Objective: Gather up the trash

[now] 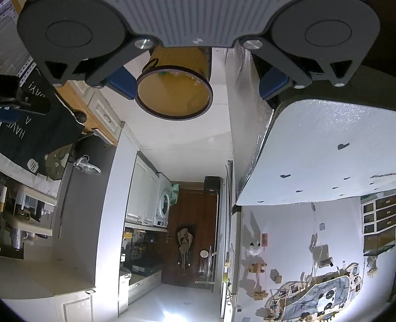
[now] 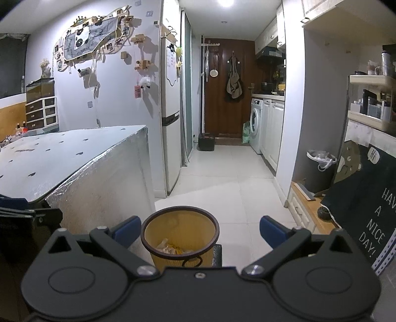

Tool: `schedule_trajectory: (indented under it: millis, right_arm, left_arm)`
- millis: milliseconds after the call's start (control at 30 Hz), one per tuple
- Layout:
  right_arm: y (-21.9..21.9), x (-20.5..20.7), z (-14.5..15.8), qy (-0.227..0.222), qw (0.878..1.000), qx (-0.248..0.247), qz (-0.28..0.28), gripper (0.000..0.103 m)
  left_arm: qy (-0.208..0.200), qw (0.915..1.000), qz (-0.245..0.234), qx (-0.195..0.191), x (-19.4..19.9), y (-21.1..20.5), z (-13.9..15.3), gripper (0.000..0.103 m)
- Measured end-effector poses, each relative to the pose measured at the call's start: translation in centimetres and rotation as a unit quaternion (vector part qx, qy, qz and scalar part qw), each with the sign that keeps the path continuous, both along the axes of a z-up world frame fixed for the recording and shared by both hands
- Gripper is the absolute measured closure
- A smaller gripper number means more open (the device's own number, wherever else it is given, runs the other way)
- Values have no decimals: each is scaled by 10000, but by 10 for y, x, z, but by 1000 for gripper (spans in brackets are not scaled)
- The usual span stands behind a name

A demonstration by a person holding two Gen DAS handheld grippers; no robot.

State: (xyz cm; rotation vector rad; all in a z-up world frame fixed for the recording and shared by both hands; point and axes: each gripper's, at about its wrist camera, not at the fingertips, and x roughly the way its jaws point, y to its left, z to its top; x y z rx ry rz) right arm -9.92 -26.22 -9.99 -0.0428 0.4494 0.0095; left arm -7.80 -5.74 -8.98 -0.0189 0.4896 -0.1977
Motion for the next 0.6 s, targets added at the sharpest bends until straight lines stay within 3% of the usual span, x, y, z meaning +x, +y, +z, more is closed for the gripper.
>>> schedule_trajectory:
  millis: [600]
  right_arm:
    - [-4, -7, -7, 89, 9998, 15, -150, 0]
  left_arm:
    - [-11, 10000, -51, 36, -4, -1, -2, 0]
